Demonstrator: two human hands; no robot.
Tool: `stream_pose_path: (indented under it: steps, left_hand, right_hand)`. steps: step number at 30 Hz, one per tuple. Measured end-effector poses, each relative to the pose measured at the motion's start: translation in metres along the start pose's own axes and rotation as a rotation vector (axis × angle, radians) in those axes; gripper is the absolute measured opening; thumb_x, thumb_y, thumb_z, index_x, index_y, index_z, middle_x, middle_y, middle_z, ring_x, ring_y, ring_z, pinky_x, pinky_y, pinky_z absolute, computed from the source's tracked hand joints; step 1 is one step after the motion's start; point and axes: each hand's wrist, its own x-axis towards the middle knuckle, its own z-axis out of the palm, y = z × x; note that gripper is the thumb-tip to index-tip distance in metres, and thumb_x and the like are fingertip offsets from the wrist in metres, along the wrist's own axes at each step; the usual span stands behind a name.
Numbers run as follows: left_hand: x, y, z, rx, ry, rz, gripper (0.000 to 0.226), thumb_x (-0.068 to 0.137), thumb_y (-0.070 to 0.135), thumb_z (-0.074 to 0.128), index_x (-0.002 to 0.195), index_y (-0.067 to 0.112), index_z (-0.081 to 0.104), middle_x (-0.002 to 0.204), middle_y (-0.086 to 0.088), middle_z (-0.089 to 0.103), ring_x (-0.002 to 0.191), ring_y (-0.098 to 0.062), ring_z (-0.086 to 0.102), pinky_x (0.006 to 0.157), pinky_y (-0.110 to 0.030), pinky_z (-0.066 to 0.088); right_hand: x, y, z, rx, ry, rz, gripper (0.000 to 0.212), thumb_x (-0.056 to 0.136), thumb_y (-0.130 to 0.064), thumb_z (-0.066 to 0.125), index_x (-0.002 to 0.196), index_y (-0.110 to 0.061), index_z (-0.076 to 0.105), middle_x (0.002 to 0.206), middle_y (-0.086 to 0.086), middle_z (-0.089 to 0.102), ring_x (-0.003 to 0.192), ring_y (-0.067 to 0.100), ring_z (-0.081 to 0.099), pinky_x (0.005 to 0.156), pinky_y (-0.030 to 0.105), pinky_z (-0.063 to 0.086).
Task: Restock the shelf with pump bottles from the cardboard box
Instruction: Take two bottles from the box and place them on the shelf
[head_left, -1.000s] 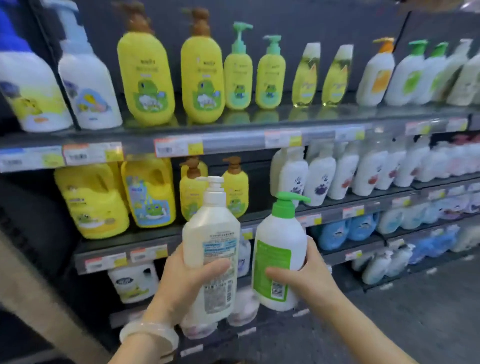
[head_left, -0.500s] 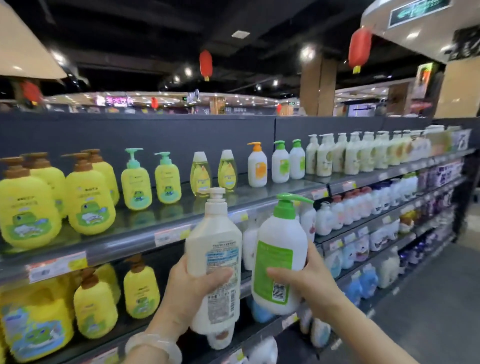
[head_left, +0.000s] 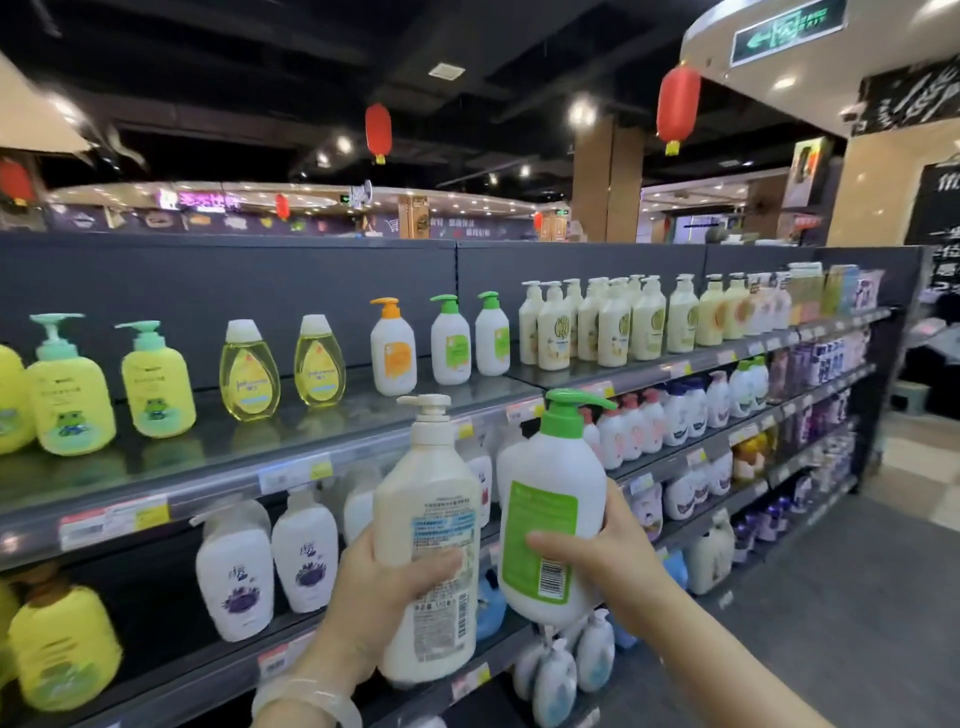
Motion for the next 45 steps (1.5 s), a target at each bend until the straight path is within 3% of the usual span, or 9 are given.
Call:
stream_pose_path:
  steps: [8, 10, 16, 22, 27, 32, 36, 40, 45]
  left_hand:
    - [0.067, -0.003, 0.038, 0.02, -0.061, 0.058, 0.08, 0.019, 0.036, 0.09, 0.09, 0.005, 0.07, 0.084, -0.014, 0.076, 0.074, -0.028, 0.073, 0.056, -0.031, 0.058]
    - [0.093, -0.004, 0.042, 0.014, -0.046, 0.088, 0.07, 0.025, 0.031, 0.087, 0.088, 0.006, 0.071, 0.085, -0.013, 0.076, 0.075, -0.028, 0.073, 0.057, -0.03, 0.058]
    - [0.193, -0.013, 0.057, -0.005, -0.008, 0.15, 0.066, 0.037, 0.03, 0.082, 0.097, 0.005, 0.069, 0.092, -0.012, 0.075, 0.085, -0.029, 0.072, 0.069, -0.038, 0.059]
    - [0.289, -0.015, 0.076, -0.062, 0.01, 0.197, 0.061, 0.034, 0.029, 0.085, 0.09, 0.008, 0.072, 0.09, -0.013, 0.075, 0.083, -0.032, 0.072, 0.062, -0.035, 0.059]
    - [0.333, -0.018, 0.08, -0.063, 0.044, 0.212, 0.062, 0.027, 0.033, 0.091, 0.083, 0.011, 0.075, 0.09, -0.017, 0.075, 0.082, -0.034, 0.071, 0.063, -0.039, 0.059]
    - [0.354, -0.026, 0.084, -0.02, 0.172, 0.23, 0.081, 0.018, 0.044, 0.092, 0.088, 0.008, 0.072, 0.087, -0.015, 0.075, 0.075, -0.029, 0.073, 0.058, -0.034, 0.058]
    - [0.367, -0.028, 0.09, -0.001, 0.308, 0.241, 0.06, 0.024, 0.033, 0.09, 0.079, 0.013, 0.076, 0.083, -0.012, 0.076, 0.071, -0.027, 0.072, 0.055, -0.031, 0.057]
    - [0.376, -0.031, 0.102, 0.011, 0.461, 0.28, 0.081, 0.016, 0.045, 0.092, 0.086, 0.008, 0.073, 0.085, -0.015, 0.075, 0.072, -0.026, 0.073, 0.056, -0.032, 0.057]
    - [0.379, -0.041, 0.117, 0.049, 0.573, 0.283, 0.081, 0.016, 0.04, 0.092, 0.087, 0.007, 0.072, 0.081, -0.012, 0.076, 0.068, -0.024, 0.072, 0.054, -0.03, 0.056]
  right_hand:
    - [0.052, 0.019, -0.061, 0.038, 0.028, 0.013, 0.087, 0.041, -0.014, 0.086, 0.119, -0.018, 0.049, 0.1, 0.008, 0.073, 0.089, 0.024, 0.072, 0.069, 0.036, 0.058]
    - [0.075, 0.02, -0.075, 0.024, 0.023, -0.003, 0.079, 0.047, -0.008, 0.083, 0.118, -0.019, 0.051, 0.097, 0.006, 0.074, 0.088, 0.024, 0.072, 0.068, 0.035, 0.058]
    - [0.17, 0.023, -0.101, -0.007, 0.003, 0.0, 0.087, 0.042, -0.017, 0.087, 0.121, -0.017, 0.049, 0.105, 0.012, 0.071, 0.093, 0.028, 0.07, 0.076, 0.043, 0.059]
    - [0.267, 0.016, -0.124, -0.008, -0.03, -0.042, 0.072, 0.05, -0.008, 0.082, 0.112, -0.025, 0.051, 0.1, 0.008, 0.072, 0.089, 0.024, 0.071, 0.074, 0.041, 0.058]
    - [0.333, 0.021, -0.138, 0.03, -0.075, -0.076, 0.082, 0.045, -0.013, 0.085, 0.118, -0.017, 0.049, 0.103, 0.01, 0.07, 0.09, 0.023, 0.071, 0.07, 0.038, 0.059]
    - [0.408, 0.029, -0.133, 0.069, -0.196, -0.128, 0.073, 0.051, -0.006, 0.081, 0.118, -0.011, 0.053, 0.102, 0.011, 0.072, 0.09, 0.025, 0.071, 0.068, 0.035, 0.058]
    - [0.459, 0.035, -0.126, 0.075, -0.325, -0.119, 0.083, 0.044, -0.016, 0.086, 0.119, -0.012, 0.052, 0.106, 0.013, 0.071, 0.094, 0.029, 0.07, 0.076, 0.045, 0.059]
    - [0.498, 0.045, -0.125, 0.072, -0.43, -0.086, 0.087, 0.039, -0.017, 0.087, 0.118, -0.014, 0.05, 0.106, 0.013, 0.07, 0.094, 0.03, 0.07, 0.078, 0.05, 0.058]
    - [0.529, 0.062, -0.122, 0.111, -0.532, -0.042, 0.086, 0.042, -0.014, 0.087, 0.118, -0.012, 0.048, 0.11, 0.016, 0.068, 0.098, 0.034, 0.068, 0.081, 0.055, 0.056]
